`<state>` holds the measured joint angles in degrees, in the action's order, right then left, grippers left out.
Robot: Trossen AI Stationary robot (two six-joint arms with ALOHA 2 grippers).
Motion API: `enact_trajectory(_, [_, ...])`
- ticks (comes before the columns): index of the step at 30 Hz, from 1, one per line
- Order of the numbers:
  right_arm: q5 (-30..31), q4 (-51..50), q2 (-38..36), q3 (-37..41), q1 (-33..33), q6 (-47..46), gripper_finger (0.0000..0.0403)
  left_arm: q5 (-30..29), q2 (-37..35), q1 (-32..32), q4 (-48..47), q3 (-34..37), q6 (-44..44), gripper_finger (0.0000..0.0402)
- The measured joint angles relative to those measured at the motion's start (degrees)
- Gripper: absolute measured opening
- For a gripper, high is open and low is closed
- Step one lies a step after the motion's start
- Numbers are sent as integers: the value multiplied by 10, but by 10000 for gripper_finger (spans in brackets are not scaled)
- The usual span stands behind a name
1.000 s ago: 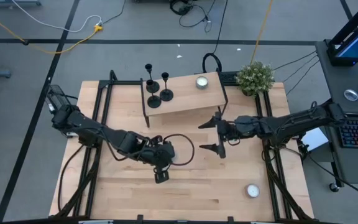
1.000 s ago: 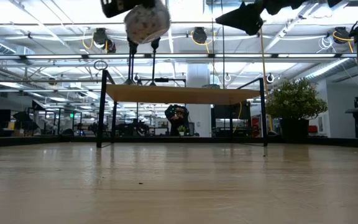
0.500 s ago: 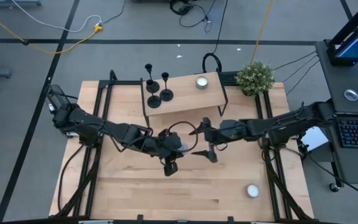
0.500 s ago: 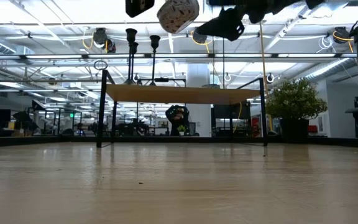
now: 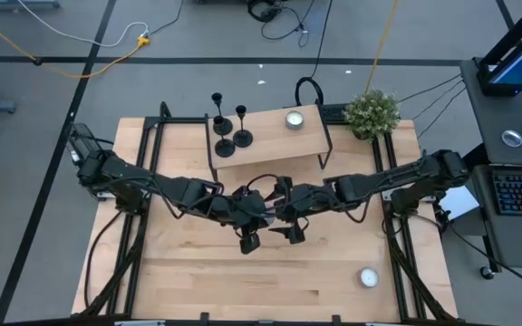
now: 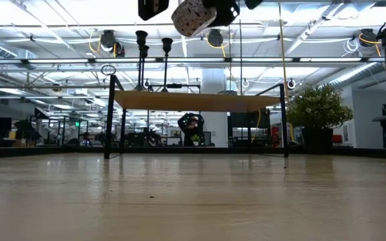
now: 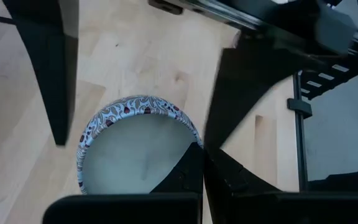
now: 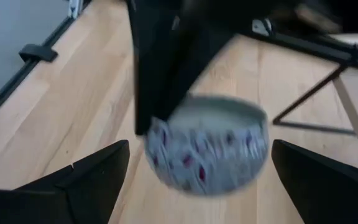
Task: Pick & Place candle stick holders
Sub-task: Put the left red and white scented candle on the shelf
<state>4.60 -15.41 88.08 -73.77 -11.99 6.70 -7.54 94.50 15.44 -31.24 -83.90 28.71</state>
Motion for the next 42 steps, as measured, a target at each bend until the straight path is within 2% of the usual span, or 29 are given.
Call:
enact_trajectory(10, [1,25,0,-8,-5,-4,384,0,2,0,32,0,-7,0])
enact_trajectory(21, [2,-6,0,-7,0,-15,384,0,11,-1,91,0,2,0])
enact_trajectory(37, [3,-2,14,-6,0,-21,384,0,16,0,104,0,16,0])
enact_trajectory(42, [3,-3,14,-6,0,-22,367,0,16,0,104,0,16,0])
